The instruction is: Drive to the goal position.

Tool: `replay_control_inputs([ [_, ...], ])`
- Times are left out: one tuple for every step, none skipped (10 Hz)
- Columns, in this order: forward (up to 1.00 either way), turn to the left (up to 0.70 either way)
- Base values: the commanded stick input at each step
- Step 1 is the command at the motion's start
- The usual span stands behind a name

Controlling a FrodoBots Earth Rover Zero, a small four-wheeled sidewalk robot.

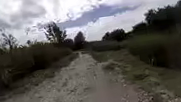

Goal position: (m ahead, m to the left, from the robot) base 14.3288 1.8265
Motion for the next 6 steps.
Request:
replay_control_inputs([
  [0.85, 0.0],
  [0.85, 0.0],
  [0.85, 0.0],
  [0.85, 0.0],
  [0.85, 0.0],
  [0.85, 0.0],
])
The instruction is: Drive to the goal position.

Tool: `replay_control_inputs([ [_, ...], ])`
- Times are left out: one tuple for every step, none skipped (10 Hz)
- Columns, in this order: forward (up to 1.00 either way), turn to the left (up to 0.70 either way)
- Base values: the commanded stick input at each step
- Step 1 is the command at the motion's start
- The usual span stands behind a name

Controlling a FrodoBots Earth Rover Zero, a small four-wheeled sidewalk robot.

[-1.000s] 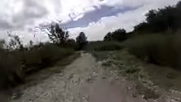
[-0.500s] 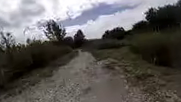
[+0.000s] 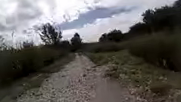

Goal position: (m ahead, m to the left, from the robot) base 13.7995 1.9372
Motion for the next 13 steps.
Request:
replay_control_inputs([
  [0.85, 0.0],
  [0.85, 0.0],
  [0.85, 0.0],
  [0.85, 0.0],
  [0.85, 0.0],
  [0.85, 0.0],
  [0.85, 0.0],
  [0.85, 0.0],
  [0.85, 0.0],
  [0.85, 0.0],
  [0.85, 0.0],
  [0.85, 0.0],
  [0.85, 0.0],
])
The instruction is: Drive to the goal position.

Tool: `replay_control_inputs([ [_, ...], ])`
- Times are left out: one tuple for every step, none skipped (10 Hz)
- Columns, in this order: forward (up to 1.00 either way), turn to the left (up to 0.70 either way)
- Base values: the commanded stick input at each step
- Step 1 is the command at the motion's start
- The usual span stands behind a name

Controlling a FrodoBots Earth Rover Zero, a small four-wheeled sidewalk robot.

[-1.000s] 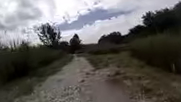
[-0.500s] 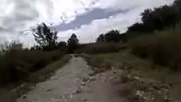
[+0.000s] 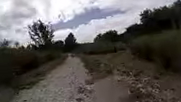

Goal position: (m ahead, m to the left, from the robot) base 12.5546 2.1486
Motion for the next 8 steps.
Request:
replay_control_inputs([
  [0.85, 0.0],
  [0.85, 0.0],
  [0.85, 0.08],
  [0.85, 0.34],
  [0.85, 0.34],
  [0.85, 0.34],
  [0.85, 0.34],
  [0.85, 0.34],
])
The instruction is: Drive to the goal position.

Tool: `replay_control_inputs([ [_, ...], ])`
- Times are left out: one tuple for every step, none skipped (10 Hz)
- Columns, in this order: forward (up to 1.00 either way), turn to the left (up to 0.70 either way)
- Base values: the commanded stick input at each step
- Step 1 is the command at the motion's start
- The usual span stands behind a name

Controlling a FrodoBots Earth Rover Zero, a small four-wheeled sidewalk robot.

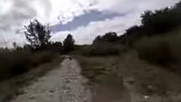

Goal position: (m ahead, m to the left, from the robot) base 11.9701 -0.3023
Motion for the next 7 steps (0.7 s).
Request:
replay_control_inputs([
  [0.85, 0.34],
  [0.85, 0.34],
  [0.85, 0.34],
  [0.85, 0.0],
  [0.85, 0.0],
  [0.85, 0.0],
  [0.85, 0.0],
])
